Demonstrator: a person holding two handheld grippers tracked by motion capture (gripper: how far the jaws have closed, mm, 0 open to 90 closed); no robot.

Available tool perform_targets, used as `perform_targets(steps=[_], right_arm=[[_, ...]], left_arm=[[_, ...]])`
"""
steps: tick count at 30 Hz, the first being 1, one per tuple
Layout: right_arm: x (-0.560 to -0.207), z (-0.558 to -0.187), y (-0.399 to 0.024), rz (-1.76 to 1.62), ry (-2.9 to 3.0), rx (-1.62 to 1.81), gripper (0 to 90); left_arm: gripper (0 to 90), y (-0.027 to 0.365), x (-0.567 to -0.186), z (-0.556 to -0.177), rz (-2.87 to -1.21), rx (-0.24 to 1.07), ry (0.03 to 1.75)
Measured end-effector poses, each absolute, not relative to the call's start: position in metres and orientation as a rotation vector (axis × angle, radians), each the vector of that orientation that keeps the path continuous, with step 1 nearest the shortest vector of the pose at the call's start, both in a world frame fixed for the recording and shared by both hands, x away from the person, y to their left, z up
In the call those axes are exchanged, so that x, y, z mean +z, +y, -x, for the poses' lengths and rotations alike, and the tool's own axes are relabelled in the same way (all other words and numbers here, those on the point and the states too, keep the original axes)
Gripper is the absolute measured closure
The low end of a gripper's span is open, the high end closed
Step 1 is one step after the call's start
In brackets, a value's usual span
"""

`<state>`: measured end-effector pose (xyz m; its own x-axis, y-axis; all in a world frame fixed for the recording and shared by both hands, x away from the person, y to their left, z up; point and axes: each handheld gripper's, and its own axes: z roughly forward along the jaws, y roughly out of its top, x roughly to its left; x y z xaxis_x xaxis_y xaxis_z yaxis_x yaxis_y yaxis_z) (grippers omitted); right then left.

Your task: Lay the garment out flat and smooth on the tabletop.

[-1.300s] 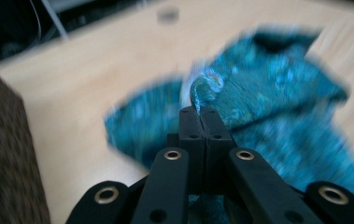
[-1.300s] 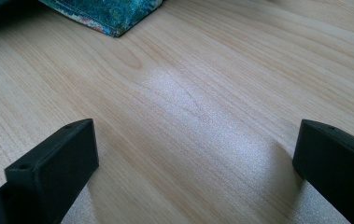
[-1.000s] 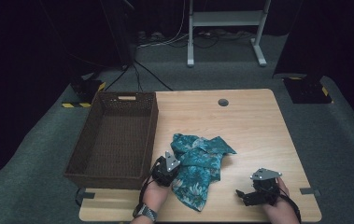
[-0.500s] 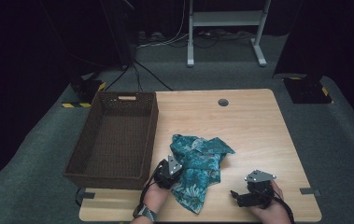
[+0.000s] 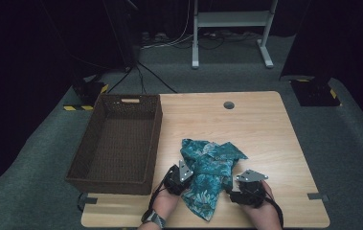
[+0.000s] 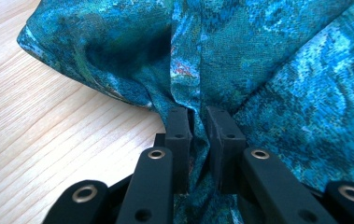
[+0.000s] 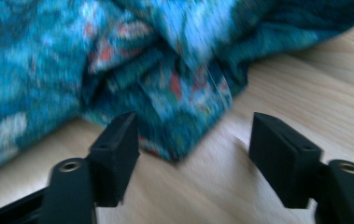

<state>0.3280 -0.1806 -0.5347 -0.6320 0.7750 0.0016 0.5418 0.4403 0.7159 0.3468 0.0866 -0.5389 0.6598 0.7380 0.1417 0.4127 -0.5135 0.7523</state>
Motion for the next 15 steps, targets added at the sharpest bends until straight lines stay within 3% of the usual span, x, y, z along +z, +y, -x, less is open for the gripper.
perform_targets(steps=[9,13,14,15], right_arm=[[-0.533,-0.334,-0.18,-1.148,2.356,0.987,72.3],[-0.531,-0.336,-0.191,-1.159,2.356,0.959,80.1],[-0.531,-0.336,-0.201,-1.164,2.344,0.921,89.9],[-0.531,-0.337,-0.206,-1.172,2.342,0.92,89.9]], left_arm=[[79.7,0.089,-0.539,-0.349,-2.145,0.557,0.905],[79.7,0.091,-0.539,-0.349,-2.141,0.553,0.91],[79.7,0.091,-0.539,-0.349,-2.143,0.554,0.91],[79.7,0.091,-0.539,-0.349,-2.142,0.555,0.91]])
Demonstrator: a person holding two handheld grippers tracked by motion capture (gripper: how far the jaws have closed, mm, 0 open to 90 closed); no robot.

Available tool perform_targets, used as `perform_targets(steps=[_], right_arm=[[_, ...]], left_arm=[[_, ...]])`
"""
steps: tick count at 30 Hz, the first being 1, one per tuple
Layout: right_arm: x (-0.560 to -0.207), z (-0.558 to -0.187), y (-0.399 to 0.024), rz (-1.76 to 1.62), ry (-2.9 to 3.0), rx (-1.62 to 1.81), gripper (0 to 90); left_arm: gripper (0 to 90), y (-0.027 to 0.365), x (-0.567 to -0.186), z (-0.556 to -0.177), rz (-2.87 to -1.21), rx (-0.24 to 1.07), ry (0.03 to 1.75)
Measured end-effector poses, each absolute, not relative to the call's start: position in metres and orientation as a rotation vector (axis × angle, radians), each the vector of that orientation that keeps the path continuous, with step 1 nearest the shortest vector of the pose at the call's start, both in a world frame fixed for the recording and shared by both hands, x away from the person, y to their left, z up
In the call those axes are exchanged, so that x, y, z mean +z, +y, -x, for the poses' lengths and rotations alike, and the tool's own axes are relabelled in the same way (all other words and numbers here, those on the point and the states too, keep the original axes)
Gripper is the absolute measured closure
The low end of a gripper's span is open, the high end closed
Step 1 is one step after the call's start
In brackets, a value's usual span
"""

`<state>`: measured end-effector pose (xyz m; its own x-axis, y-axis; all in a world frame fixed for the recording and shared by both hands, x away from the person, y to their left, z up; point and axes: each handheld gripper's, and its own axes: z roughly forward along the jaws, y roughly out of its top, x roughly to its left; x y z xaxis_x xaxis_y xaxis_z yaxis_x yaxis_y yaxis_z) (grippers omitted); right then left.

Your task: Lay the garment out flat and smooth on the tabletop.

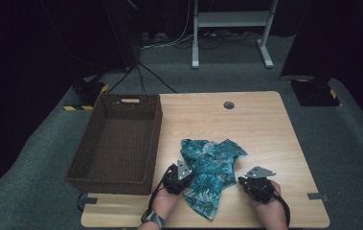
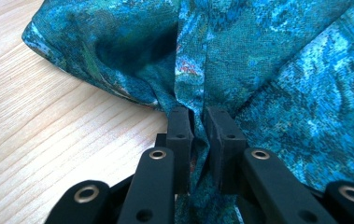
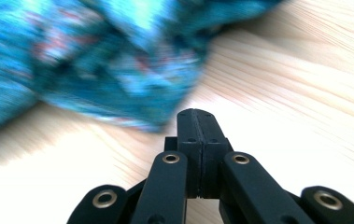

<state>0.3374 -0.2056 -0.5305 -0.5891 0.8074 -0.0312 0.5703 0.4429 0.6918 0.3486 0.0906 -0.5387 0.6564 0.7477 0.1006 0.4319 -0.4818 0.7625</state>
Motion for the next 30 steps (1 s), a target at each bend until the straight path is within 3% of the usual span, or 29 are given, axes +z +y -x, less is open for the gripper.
perform_targets(steps=[4,5,8,11,14,17,18,21,30], right_arm=[[-0.529,-0.341,-0.22,-1.214,2.33,0.903,88.8],[-0.527,-0.341,-0.223,-1.241,2.309,0.922,76.4],[-0.526,-0.339,-0.213,-1.233,2.286,1.0,59.2],[-0.53,-0.339,-0.195,-1.197,2.311,1.03,48.1],[-0.537,-0.342,-0.182,-1.201,2.308,1.028,45.3],[-0.537,-0.344,-0.176,-1.197,2.307,1.027,47.9],[-0.536,-0.344,-0.172,-1.169,2.319,1.004,65.4],[-0.535,-0.345,-0.17,-1.166,2.332,1.007,78.0],[-0.533,-0.345,-0.188,-1.165,2.321,0.965,81.2]], left_arm=[[79.7,0.09,-0.539,-0.348,-2.144,0.555,0.907],[79.7,0.089,-0.539,-0.348,-2.144,0.553,0.907],[79.7,0.088,-0.539,-0.348,-2.148,0.557,0.897],[79.6,0.089,-0.539,-0.349,-2.143,0.547,0.9],[79.7,0.088,-0.539,-0.348,-2.147,0.549,0.897],[79.7,0.088,-0.539,-0.348,-2.151,0.55,0.889],[79.8,0.089,-0.539,-0.348,-2.147,0.543,0.89],[80.3,0.089,-0.539,-0.348,-2.148,0.541,0.886],[80.5,0.092,-0.538,-0.347,-2.136,0.534,0.893]])
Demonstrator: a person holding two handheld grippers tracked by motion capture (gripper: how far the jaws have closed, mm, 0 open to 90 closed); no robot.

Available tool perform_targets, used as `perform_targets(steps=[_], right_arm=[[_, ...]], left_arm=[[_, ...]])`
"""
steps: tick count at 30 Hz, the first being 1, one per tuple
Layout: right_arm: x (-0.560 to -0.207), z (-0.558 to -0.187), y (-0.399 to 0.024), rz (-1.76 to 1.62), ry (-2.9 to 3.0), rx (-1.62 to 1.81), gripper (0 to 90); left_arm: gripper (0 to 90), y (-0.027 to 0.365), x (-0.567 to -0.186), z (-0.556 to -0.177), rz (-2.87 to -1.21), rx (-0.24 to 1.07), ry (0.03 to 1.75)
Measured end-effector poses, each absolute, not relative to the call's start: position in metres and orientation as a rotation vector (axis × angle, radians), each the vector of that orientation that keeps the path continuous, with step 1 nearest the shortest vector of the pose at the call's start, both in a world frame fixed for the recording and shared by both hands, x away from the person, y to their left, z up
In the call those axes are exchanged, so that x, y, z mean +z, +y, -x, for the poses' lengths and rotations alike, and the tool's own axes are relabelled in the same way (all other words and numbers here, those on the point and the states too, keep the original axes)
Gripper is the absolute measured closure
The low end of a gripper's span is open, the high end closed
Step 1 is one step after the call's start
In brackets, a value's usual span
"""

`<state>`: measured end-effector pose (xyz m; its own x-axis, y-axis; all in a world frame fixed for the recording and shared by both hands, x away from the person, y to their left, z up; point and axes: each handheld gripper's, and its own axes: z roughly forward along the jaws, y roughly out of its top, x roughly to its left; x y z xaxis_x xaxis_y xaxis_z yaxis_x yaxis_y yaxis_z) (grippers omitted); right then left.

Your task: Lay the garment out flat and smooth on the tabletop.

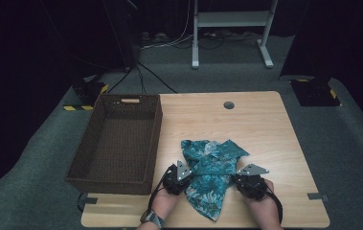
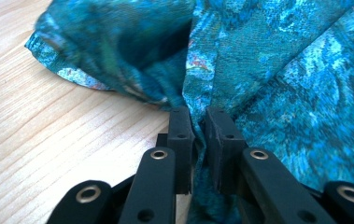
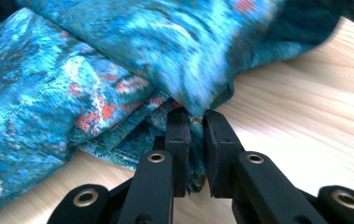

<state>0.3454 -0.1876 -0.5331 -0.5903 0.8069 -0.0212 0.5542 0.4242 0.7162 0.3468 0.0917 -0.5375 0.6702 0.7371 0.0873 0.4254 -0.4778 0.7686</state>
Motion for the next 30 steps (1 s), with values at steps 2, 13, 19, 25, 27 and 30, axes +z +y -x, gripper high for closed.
perform_targets(steps=[2,13,19,25,27,30], right_arm=[[-0.533,-0.346,-0.192,-1.171,2.317,0.96,81.2],[-0.532,-0.356,-0.245,-1.237,2.255,0.916,81.0],[-0.532,-0.374,-0.272,-1.29,2.203,0.897,80.7],[-0.529,-0.385,-0.279,-1.312,2.177,0.858,71.2],[-0.525,-0.379,-0.28,-1.306,2.162,0.865,64.6],[-0.519,-0.366,-0.283,-1.303,2.139,0.877,57.8]], left_arm=[[80.5,0.091,-0.538,-0.346,-2.141,0.536,0.893],[81.1,0.093,-0.539,-0.345,-2.144,0.546,0.924],[80.1,0.099,-0.538,-0.341,-2.136,0.544,0.955],[69.8,0.096,-0.535,-0.338,-2.116,0.564,0.941],[61.9,0.094,-0.532,-0.336,-2.104,0.569,0.925],[52.1,0.092,-0.528,-0.333,-2.086,0.574,0.898]])
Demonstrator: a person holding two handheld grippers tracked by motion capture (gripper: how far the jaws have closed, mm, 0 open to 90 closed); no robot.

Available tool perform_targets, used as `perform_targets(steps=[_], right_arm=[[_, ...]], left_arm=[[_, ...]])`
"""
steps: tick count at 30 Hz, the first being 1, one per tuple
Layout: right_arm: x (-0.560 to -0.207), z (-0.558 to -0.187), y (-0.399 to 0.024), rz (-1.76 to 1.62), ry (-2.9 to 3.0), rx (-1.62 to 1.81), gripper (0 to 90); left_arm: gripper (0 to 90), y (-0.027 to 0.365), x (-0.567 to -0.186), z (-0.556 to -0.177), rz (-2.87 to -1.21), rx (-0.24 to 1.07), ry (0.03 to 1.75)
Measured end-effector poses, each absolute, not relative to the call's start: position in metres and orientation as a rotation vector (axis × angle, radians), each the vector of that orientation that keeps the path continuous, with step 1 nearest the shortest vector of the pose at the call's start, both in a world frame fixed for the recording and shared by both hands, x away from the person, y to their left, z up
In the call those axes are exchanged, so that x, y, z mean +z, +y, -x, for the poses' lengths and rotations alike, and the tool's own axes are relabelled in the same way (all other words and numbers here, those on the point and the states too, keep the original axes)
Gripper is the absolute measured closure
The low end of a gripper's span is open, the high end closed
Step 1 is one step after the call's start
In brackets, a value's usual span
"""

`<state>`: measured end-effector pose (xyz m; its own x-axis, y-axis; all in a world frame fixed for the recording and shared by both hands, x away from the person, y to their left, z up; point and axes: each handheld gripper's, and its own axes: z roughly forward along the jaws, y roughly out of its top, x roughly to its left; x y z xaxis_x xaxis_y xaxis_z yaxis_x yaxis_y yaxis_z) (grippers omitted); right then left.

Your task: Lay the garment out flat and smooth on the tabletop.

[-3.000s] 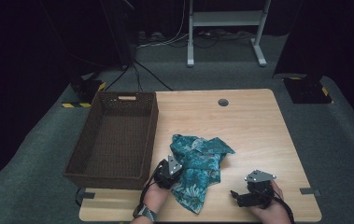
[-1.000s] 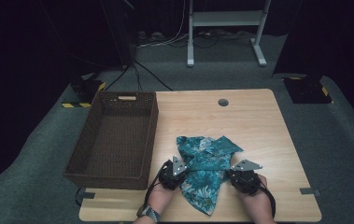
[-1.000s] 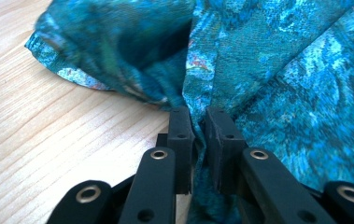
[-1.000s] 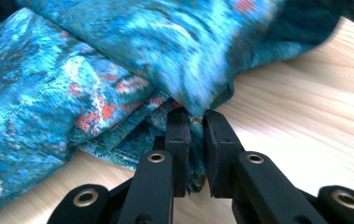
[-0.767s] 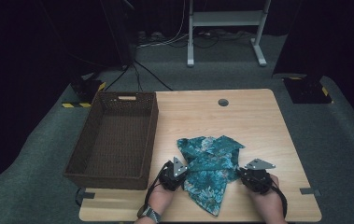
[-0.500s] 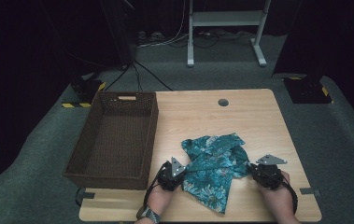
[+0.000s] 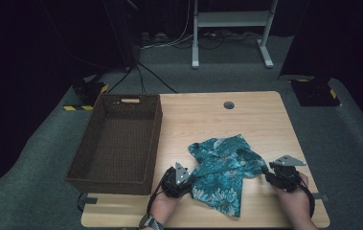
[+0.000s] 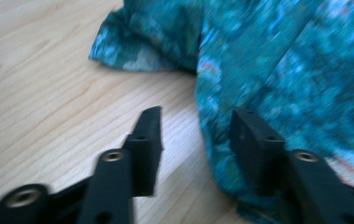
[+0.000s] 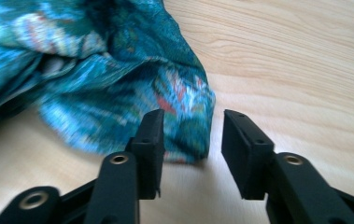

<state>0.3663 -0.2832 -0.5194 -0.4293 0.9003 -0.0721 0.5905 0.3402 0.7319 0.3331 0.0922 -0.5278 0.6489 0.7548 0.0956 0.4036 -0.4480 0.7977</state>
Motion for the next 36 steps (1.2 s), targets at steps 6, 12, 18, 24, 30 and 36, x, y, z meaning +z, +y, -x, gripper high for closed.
perform_targets(steps=[6,12,18,24,30,36], right_arm=[[-0.518,-0.339,-0.292,-1.314,2.126,0.882,52.8],[-0.523,-0.331,-0.298,-1.345,2.121,0.886,50.5],[-0.528,-0.332,-0.298,-1.354,2.155,0.914,49.1],[-0.523,-0.332,-0.291,-1.305,2.179,0.961,48.7],[-0.521,-0.332,-0.282,-1.268,2.197,0.987,48.4],[-0.522,-0.333,-0.268,-1.238,2.236,1.029,46.7]], left_arm=[[33.2,0.08,-0.508,-0.336,-2.032,0.534,0.823],[25.6,0.04,-0.488,-0.357,-2.025,0.51,0.775],[20.1,-0.015,-0.489,-0.383,-2.09,0.481,0.74],[38.6,-0.035,-0.501,-0.399,-2.194,0.493,0.744],[83.0,-0.03,-0.496,-0.395,-2.194,0.514,0.729],[82.9,-0.024,-0.483,-0.384,-2.132,0.51,0.733]])
